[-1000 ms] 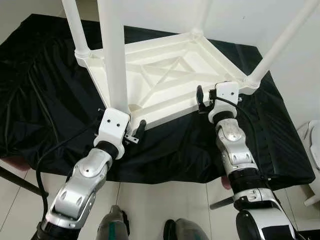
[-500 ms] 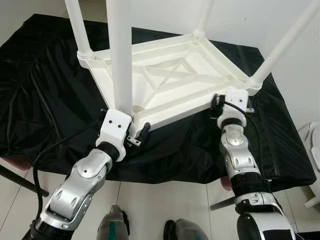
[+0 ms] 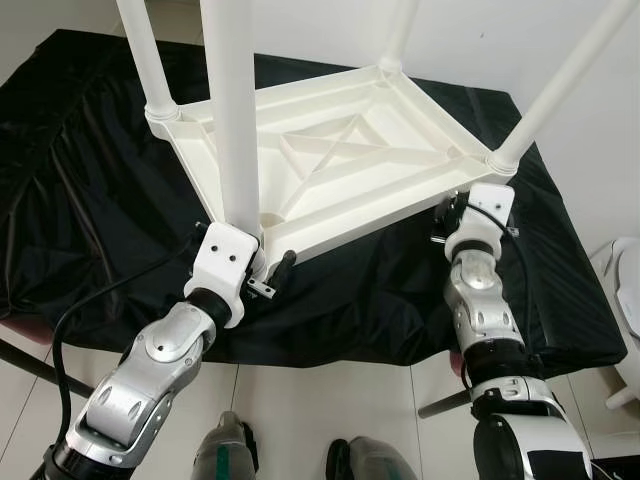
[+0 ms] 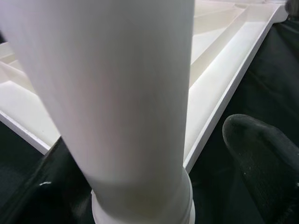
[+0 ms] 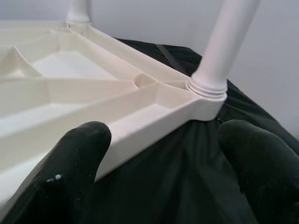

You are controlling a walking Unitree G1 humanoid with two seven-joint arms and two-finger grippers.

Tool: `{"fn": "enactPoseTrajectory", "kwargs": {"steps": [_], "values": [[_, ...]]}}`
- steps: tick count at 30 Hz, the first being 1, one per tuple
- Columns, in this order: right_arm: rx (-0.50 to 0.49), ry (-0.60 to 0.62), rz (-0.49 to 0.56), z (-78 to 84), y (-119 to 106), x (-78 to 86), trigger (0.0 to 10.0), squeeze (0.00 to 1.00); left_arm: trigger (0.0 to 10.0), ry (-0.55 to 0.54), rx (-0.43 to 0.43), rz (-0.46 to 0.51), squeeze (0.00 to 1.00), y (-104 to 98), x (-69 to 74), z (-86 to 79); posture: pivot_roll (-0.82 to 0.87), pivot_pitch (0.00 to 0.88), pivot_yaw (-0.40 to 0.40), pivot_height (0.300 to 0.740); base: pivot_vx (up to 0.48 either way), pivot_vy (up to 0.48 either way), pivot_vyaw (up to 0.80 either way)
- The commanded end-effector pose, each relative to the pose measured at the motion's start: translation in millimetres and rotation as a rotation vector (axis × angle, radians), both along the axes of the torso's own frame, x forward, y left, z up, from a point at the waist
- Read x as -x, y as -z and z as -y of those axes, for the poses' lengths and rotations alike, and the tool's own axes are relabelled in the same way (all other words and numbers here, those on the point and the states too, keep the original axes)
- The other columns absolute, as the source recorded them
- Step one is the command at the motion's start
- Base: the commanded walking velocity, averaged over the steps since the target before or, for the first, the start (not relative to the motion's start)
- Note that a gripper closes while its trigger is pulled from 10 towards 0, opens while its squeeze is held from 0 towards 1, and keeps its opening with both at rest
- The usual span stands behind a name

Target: Building children table

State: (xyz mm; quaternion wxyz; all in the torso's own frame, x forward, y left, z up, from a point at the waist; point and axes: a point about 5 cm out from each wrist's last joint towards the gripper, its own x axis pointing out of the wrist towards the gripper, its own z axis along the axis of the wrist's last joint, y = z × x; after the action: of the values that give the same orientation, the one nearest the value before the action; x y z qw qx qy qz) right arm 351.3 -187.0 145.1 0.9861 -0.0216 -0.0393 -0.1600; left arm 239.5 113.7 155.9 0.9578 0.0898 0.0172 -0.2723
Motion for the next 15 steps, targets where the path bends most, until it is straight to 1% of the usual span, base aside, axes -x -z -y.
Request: {"fn": "enactPoseTrajectory", "kwargs": {"steps": [1,2,3,5,6,9,10,11,12,14,15], "values": [[-0.044,-0.002,-0.002,-0.6,-1,-4.5,10.0,0.00,10.0,0.140,-0.032,-0.070,0.00,11,4.8,3.2,0.01,0.052,-0.079,0.740,0.000,0.000,0.00],[-0.044,-0.002,-0.002,-0.6,-1,-4.5,10.0,0.00,10.0,0.140,-0.032,-0.070,0.00,11,4.8,3.2,0.01,0.052,-0.079,0.740,0.000,0.000,0.00],[-0.066,-0.017,-0.002,-3.6,-3,-9.4,10.0,0.00,10.0,0.099,-0.024,-0.081,0.00,11,6.3,-4.4,0.01,0.052,-0.084,0.740,0.000,0.000,0.00],[-0.066,-0.017,-0.002,-3.6,-3,-9.4,10.0,0.00,10.0,0.099,-0.024,-0.081,0.00,11,6.3,-4.4,0.01,0.052,-0.084,0.740,0.000,0.000,0.00],[-0.090,-0.026,-0.011,-4.7,-3,-12.5,10.0,0.00,10.0,0.110,-0.015,-0.076,0.00,6,11.6,-9.4,0.02,0.052,-0.089,0.740,0.000,0.000,0.00],[-0.095,-0.026,-0.014,-4.8,-3,-13.3,10.0,0.00,10.0,0.117,-0.012,-0.074,0.00,5,13.4,-10.4,0.02,0.052,-0.089,0.740,0.000,0.000,0.00],[-0.110,-0.026,-0.019,-4.7,-3,-15.5,10.0,0.00,10.0,0.126,-0.018,-0.089,0.00,3,17.5,-13.5,0.03,0.054,-0.097,0.740,0.000,0.000,0.00],[-0.110,-0.026,-0.019,-4.7,-3,-15.5,10.0,0.00,10.0,0.126,-0.018,-0.089,0.00,3,17.5,-13.5,0.03,0.054,-0.097,0.740,0.000,0.000,0.00],[-0.116,-0.025,-0.022,-4.8,-3,-17.4,10.0,0.00,10.0,0.135,-0.026,-0.097,0.00,2,20.9,-15.9,0.03,0.055,-0.099,0.740,0.000,0.000,0.00],[-0.159,-0.028,-0.036,-5.3,-2,-20.9,10.0,0.00,10.0,0.143,-0.044,-0.100,0.00,-1,25.3,-19.6,0.04,0.058,-0.104,0.740,0.000,0.000,0.00],[-0.159,-0.028,-0.036,-5.3,-2,-20.9,10.0,0.00,10.0,0.143,-0.044,-0.100,0.00,-1,25.3,-19.6,0.04,0.058,-0.104,0.740,0.000,0.000,0.00]]}}
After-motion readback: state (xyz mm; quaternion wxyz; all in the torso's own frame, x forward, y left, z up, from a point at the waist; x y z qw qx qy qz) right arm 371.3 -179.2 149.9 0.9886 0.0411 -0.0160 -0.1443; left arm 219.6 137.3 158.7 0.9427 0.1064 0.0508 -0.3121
